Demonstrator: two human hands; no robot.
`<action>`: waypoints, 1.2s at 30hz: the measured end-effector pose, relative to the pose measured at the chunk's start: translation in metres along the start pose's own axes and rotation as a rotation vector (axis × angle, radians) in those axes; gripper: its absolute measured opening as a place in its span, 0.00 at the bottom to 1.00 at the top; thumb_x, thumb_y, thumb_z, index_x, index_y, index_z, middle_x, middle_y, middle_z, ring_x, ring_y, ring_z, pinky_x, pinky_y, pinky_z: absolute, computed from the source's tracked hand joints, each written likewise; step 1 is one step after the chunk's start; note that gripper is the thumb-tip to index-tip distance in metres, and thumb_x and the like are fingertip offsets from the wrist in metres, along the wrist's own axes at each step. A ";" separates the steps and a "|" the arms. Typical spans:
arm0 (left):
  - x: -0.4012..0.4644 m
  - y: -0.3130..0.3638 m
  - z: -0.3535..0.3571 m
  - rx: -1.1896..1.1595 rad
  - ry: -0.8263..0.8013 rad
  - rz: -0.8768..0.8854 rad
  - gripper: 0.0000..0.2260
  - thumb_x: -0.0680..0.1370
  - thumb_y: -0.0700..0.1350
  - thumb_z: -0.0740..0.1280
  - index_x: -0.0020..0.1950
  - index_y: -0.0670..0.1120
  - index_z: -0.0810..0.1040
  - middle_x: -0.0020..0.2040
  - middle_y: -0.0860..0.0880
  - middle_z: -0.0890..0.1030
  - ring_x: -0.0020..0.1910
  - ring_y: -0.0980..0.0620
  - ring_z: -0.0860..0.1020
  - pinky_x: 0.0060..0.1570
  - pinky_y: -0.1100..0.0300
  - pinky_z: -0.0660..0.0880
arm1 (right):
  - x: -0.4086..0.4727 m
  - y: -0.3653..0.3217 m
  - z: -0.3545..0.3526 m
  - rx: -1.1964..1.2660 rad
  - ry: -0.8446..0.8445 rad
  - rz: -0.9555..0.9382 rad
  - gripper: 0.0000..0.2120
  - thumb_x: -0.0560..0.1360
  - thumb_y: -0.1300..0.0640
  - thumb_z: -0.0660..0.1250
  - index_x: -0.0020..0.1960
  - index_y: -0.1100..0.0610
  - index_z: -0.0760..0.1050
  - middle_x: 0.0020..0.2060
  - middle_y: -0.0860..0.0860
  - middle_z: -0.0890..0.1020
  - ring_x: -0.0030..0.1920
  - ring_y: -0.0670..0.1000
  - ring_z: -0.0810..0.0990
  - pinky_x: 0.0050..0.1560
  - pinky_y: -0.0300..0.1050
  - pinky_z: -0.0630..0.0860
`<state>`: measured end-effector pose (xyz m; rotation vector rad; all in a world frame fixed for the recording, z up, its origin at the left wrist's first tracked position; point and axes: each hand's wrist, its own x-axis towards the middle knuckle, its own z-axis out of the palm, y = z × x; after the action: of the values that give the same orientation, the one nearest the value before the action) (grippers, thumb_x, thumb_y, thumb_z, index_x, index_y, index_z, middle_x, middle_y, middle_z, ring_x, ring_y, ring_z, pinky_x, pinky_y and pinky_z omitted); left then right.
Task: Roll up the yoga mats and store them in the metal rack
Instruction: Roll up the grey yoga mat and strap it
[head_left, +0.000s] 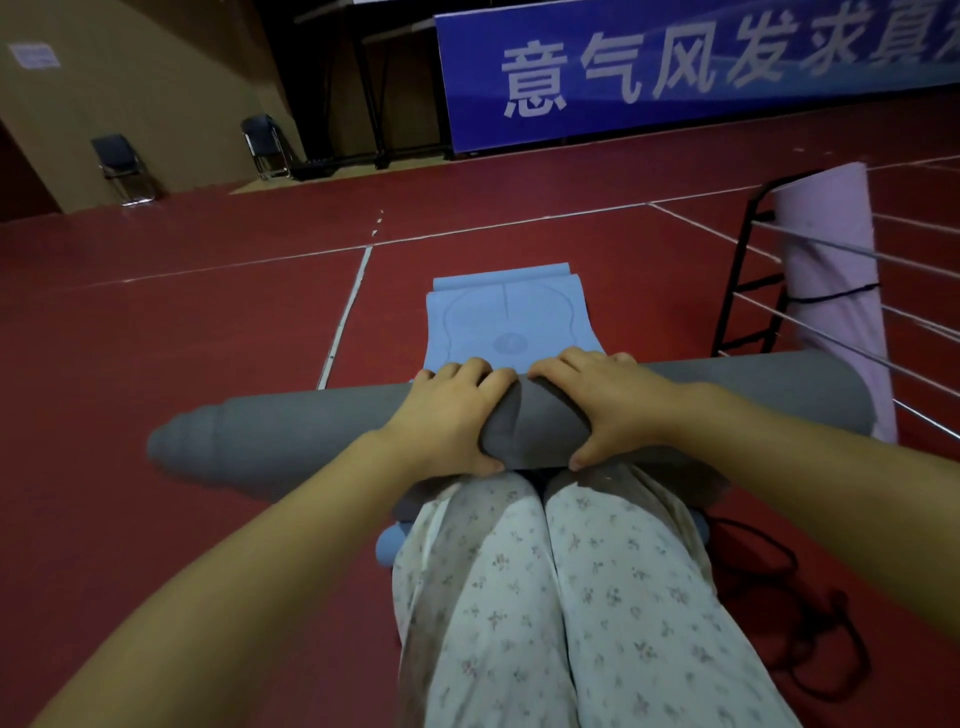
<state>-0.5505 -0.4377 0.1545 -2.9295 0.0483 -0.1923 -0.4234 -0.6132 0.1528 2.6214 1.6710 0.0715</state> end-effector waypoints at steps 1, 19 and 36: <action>0.000 0.000 -0.004 0.009 0.005 0.003 0.40 0.66 0.62 0.72 0.73 0.51 0.59 0.64 0.48 0.68 0.59 0.43 0.70 0.52 0.50 0.66 | -0.001 0.000 -0.004 -0.006 0.004 -0.004 0.48 0.59 0.39 0.76 0.71 0.45 0.54 0.61 0.49 0.67 0.60 0.54 0.70 0.57 0.55 0.69; -0.102 0.044 -0.093 0.050 0.131 0.164 0.35 0.60 0.68 0.63 0.62 0.52 0.69 0.48 0.51 0.74 0.41 0.47 0.76 0.36 0.53 0.73 | -0.117 -0.061 -0.065 -0.025 0.104 -0.160 0.42 0.59 0.31 0.67 0.66 0.40 0.53 0.55 0.43 0.69 0.52 0.47 0.71 0.47 0.47 0.64; -0.040 0.008 -0.059 -0.516 -0.505 0.047 0.32 0.62 0.59 0.79 0.61 0.59 0.70 0.56 0.60 0.76 0.53 0.60 0.76 0.54 0.60 0.75 | -0.056 -0.021 -0.027 0.576 -0.339 -0.119 0.37 0.62 0.42 0.78 0.64 0.33 0.63 0.60 0.35 0.72 0.58 0.39 0.74 0.59 0.41 0.74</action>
<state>-0.5982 -0.4558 0.2054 -3.3751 0.1012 0.6632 -0.4675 -0.6552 0.1779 2.6527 1.9235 -0.9318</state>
